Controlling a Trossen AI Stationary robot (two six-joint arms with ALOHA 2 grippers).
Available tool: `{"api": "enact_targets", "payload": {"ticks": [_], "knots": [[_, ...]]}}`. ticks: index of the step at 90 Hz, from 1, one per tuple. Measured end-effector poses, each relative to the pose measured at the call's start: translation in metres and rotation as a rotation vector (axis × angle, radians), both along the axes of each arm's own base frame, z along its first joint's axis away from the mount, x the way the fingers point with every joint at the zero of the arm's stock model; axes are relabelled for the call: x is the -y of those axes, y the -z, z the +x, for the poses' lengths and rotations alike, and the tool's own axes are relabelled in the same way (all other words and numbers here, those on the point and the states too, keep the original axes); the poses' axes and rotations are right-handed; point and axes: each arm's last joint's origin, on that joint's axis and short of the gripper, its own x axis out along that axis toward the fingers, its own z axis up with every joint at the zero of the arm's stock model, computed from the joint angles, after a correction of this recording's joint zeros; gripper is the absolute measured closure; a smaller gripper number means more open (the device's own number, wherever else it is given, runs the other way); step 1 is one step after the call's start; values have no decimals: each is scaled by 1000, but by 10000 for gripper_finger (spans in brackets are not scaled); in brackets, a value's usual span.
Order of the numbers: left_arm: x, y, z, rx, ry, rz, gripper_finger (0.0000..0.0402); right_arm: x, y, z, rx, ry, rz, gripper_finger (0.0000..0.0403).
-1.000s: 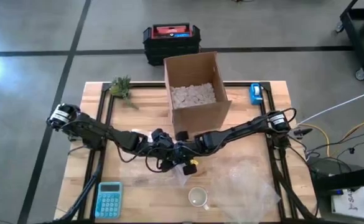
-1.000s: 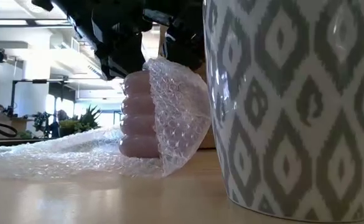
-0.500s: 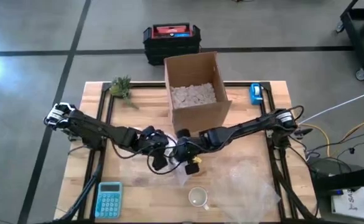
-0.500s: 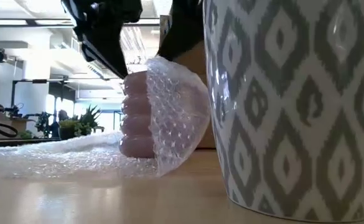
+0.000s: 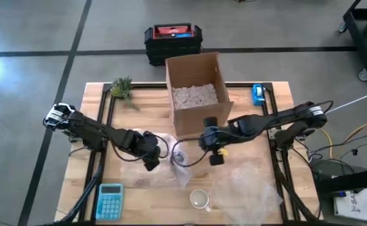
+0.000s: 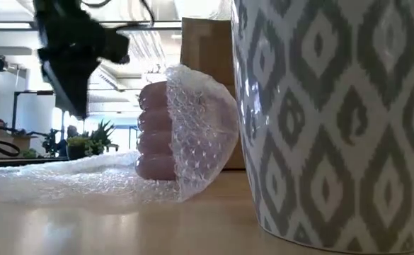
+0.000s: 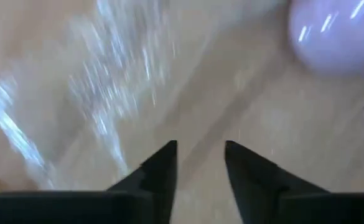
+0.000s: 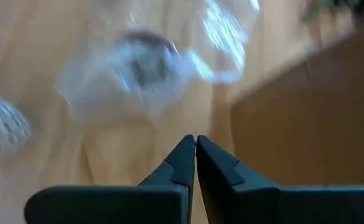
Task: Wrap mug
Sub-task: Wrap the purple mug with the left bubble wrap
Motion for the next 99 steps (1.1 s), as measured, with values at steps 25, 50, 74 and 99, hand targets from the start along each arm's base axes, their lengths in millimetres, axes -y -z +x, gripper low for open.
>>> {"api": "enact_targets", "payload": {"ticks": [25,50,74,99], "knots": [[3,42,-38,-222,-67,-102,180,11,55,-54,46,95,69,401],[-4,50,-71,-197,-198,-101,197,13,90,-68,87,178,132,401],[-11,85,-87,-4,-263,-174,246,10,104,-50,151,136,126,401],[-7,59,-68,157,-210,-99,391,4,127,-21,247,92,127,401]]}}
